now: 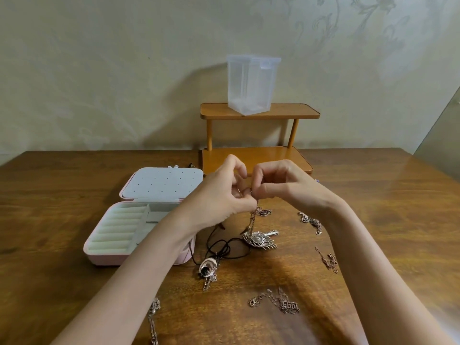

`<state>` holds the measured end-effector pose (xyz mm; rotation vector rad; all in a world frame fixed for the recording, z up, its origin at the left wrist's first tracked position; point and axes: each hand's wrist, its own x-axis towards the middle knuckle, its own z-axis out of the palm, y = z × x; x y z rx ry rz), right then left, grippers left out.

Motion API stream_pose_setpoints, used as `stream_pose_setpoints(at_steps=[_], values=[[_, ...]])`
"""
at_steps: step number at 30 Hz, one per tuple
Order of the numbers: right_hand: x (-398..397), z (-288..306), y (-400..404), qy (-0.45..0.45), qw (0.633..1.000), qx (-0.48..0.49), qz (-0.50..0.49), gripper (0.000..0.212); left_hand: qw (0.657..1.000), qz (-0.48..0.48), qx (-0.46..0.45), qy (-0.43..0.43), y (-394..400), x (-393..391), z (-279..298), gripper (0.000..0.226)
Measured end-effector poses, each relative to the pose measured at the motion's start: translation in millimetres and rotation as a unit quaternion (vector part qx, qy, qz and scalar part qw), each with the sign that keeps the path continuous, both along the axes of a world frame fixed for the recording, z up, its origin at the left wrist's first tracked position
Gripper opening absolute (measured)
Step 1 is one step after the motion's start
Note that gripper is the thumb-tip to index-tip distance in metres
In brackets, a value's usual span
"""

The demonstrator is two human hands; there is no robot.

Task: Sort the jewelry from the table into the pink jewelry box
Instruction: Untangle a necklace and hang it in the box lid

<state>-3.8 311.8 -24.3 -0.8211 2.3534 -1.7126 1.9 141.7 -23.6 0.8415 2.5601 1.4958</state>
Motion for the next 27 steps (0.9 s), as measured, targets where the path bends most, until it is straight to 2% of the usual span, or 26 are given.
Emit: stream_pose_setpoints(at_steps=[2, 3, 5, 7, 8, 11, 14, 18, 21, 24, 27], values=[[0, 0, -2, 0.003, 1.000, -0.010, -0.004, 0.007, 1.000, 0.013, -0.005, 0.016, 0, 1, 2, 0.033], [-2, -2, -3, 0.004, 1.000, -0.006, -0.012, 0.007, 0.996, 0.033, -0.043, 0.070, 1, 3, 2, 0.033], [-4, -4, -6, 0.013, 0.999, 0.024, -0.031, 0.010, 0.963, 0.076, -0.150, 0.212, 5, 8, -2, 0.032], [-4, -3, -7, 0.036, 0.996, 0.064, -0.046, 0.007, 0.932, 0.103, -0.182, 0.295, 8, 10, -7, 0.032], [-3, -1, -6, 0.057, 0.994, 0.080, -0.052, 0.011, 0.933, 0.111, -0.170, 0.296, 9, 9, -8, 0.030], [-2, 6, -3, 0.113, 0.983, 0.128, -0.068, 0.014, 0.966, 0.145, -0.087, 0.193, 7, 4, -5, 0.017], [1, 12, -3, 0.149, 0.976, 0.139, -0.074, 0.016, 0.976, 0.159, -0.039, 0.142, 3, -1, -5, 0.006], [2, 14, 1, 0.098, 0.991, 0.084, -0.042, 0.020, 0.991, 0.108, 0.019, 0.079, 1, -1, -1, 0.004], [4, 13, 4, 0.057, 0.997, 0.044, -0.006, 0.014, 0.995, 0.073, 0.054, 0.044, 2, 0, 0, 0.012], [3, 10, 5, 0.034, 0.999, 0.026, -0.006, 0.013, 0.995, 0.049, 0.019, 0.083, 2, 1, -3, 0.015], [-1, 4, 1, 0.036, 0.997, 0.071, -0.019, 0.011, 0.986, 0.039, -0.084, 0.136, 1, 0, -6, 0.022]])
